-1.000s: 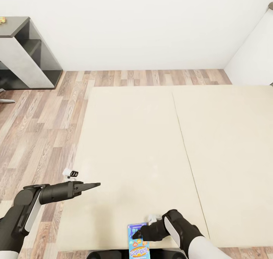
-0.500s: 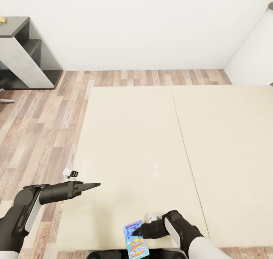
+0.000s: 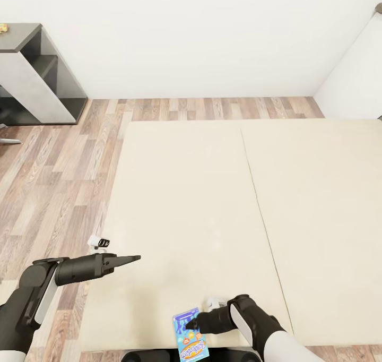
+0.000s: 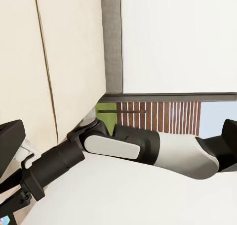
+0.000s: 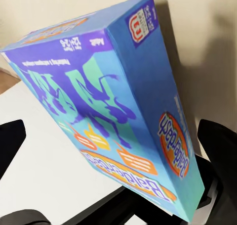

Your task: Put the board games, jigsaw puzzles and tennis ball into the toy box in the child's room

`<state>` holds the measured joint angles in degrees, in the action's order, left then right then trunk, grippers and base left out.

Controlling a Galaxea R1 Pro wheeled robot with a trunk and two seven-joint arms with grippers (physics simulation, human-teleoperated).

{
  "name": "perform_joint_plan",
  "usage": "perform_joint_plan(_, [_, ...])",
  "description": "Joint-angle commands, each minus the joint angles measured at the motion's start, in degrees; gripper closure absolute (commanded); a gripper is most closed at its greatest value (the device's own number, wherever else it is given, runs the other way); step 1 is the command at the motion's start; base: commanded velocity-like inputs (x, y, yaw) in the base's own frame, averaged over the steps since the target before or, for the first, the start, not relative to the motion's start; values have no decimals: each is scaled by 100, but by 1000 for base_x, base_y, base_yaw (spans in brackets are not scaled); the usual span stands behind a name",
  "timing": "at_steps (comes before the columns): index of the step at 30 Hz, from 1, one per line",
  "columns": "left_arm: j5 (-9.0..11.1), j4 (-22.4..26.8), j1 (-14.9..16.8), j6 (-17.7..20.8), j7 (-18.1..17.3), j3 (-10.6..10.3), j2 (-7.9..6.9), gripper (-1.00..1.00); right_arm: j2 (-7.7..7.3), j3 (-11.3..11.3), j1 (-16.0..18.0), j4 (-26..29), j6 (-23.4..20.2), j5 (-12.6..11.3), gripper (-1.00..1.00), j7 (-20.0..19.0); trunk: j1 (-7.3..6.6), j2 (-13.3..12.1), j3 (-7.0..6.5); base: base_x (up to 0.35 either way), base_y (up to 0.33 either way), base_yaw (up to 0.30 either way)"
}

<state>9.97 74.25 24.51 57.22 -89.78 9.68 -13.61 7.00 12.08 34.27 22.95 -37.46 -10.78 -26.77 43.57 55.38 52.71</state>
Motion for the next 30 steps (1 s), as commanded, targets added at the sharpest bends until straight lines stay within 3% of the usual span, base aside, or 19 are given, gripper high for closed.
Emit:
perform_joint_plan(1, [-3,2,1,61,-22,-1,-1,-100,-6,41,0,-4,-20,-4,-100,31,1,3,3,0,0,0])
perform_joint_plan(30, [-3,2,1,61,-22,-1,-1,-100,-107,40,-69,-272,23,77,-100,6,1,3,3,0,0,0])
